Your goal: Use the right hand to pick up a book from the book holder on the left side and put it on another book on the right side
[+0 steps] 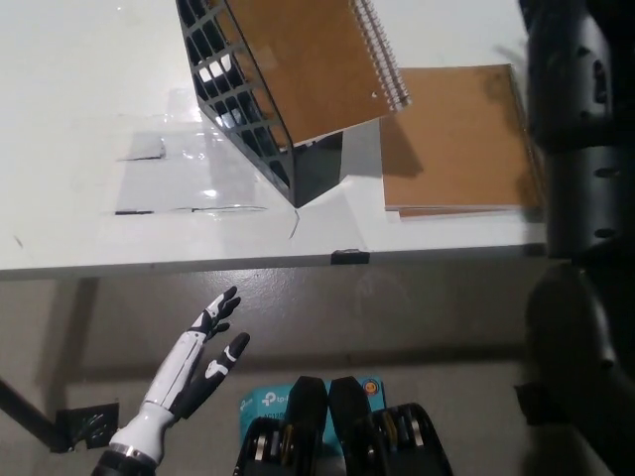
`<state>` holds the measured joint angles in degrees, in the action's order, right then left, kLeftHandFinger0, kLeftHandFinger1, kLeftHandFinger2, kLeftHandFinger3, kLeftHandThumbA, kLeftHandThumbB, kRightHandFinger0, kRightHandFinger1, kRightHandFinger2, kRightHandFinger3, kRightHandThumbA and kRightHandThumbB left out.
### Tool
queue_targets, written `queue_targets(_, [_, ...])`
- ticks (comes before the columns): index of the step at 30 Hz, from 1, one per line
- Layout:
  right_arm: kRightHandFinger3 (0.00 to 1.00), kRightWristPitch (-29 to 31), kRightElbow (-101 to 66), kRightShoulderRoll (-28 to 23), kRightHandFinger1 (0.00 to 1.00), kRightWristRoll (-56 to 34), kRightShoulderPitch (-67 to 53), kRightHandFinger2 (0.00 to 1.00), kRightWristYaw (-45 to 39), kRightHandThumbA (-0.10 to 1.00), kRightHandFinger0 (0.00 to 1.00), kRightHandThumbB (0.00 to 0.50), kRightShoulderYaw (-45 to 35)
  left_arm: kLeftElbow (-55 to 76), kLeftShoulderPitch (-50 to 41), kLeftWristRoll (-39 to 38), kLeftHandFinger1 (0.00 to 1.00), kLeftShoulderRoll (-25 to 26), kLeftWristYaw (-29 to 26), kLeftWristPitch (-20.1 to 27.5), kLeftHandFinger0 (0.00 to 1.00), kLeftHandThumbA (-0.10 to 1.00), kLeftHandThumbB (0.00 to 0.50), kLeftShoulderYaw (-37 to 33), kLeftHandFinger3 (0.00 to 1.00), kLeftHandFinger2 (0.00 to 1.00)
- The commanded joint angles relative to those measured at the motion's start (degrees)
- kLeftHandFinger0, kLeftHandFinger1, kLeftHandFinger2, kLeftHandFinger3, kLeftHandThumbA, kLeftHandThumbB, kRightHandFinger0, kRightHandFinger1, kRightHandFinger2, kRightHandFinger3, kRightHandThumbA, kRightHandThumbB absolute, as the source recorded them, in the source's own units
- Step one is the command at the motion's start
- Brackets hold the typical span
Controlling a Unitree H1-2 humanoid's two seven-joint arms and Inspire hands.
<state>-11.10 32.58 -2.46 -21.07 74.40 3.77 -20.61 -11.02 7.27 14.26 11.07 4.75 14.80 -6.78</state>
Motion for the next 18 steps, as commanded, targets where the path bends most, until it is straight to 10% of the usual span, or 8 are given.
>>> queue_targets(1, [0.94,-1.64,-3.22,-1.93,0.41,-2.68,3.76,0.78,0.73,-0.1,0.0,0.064,-0.9,0.01,0.65,-1.3,1.0,-0.03,-0.12,2.14,0.94,0.93,0.248,0.14,1.0,1.0])
queue_targets(8, [0.83,1.0,-1.79,-4.04,0.5,3.54,0.51,0.8,-0.39,-0.1,0.08,0.143,3.74,0.67,0.14,-0.59,1.0,0.03,-0.39,1.58,0.93,0.95,0.256,0.11,1.0,1.0])
queue_targets(10, [1.0,-0.54,-2.74,-6.56,1.0,8.71,-1.1,1.0,-4.58,0.31,0.82,0.34,11.1,0.83,0.25,-0.74,1.0,0.06,-0.16,1.21,0.92,0.94,0.245,0.11,1.0,1.0])
queue_targets(11, [1.0,-1.6,-3.49,-7.66,1.0,9.92,-1.68,1.0,-7.14,0.53,1.0,0.383,14.17,0.84,0.25,-0.93,1.0,0.02,-0.05,1.33,0.92,0.94,0.234,0.08,1.0,1.0])
queue_targets(14, [1.0,-3.97,-5.61,-9.75,1.0,13.3,-3.31,1.0,-11.48,0.71,1.0,0.491,23.45,1.32,-0.44,-1.41,1.0,-0.13,0.31,1.22,0.92,0.92,0.24,-0.07,1.0,1.0])
queue_targets(18, [1.0,-5.1,-5.64,-9.53,1.0,16.72,-3.93,1.0,-11.74,0.86,1.0,0.5,31.41,0.72,-0.84,-1.25,1.0,-0.2,-0.09,2.49,0.9,0.92,0.239,-0.16,1.0,1.0])
